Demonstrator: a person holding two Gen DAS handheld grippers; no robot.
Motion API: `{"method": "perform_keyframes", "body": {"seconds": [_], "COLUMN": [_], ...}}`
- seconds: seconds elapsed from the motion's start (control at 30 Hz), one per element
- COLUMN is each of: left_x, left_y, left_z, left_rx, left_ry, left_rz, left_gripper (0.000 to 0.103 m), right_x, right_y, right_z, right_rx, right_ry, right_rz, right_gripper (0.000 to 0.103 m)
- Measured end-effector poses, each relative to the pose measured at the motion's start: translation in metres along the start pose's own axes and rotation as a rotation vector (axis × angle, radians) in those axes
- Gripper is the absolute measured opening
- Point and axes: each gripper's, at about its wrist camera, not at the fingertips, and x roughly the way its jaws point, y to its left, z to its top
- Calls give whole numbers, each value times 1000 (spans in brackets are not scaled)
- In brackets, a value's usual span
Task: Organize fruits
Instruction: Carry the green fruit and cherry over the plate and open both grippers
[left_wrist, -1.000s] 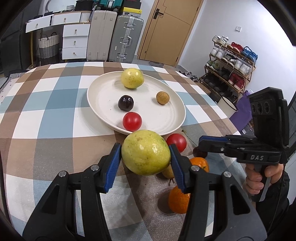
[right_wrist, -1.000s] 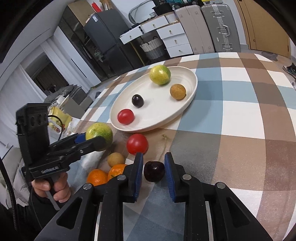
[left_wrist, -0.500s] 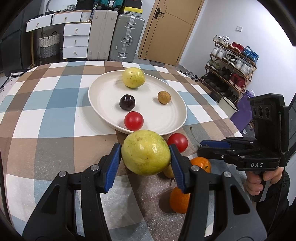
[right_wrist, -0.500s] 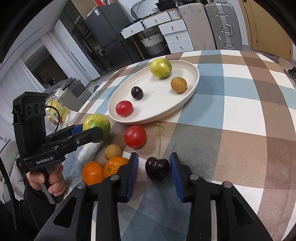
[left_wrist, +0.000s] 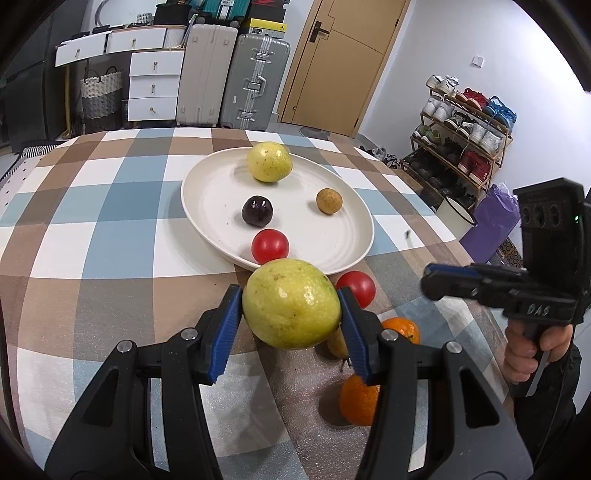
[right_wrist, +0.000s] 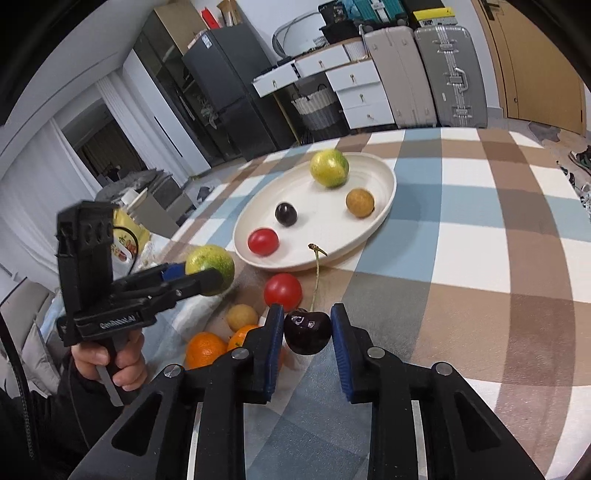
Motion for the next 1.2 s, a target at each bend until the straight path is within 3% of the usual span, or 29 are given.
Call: {"method": "perform_keyframes", "body": {"seconds": [0.23, 0.43, 0.9, 1.2], "left_x": [-8, -17, -21, 3], "left_y": [0, -3, -6, -9], "left_z": [4, 14, 43, 57], "left_rx": [1, 16, 22, 45], "left_ry": [-39, -72, -140, -138], "left_rz": [6, 66, 123, 155], "left_gripper": [49, 49, 49, 49], "right_x": [-14, -14, 1, 27], "right_y": [-2, 2, 19, 23], "right_z": [10, 23, 52, 66], "right_rx": [29, 54, 61, 41], "right_ry": [-85, -124, -172, -157], "right_rz": [22, -2, 6, -61], "right_gripper": [26, 26, 26, 26]}}
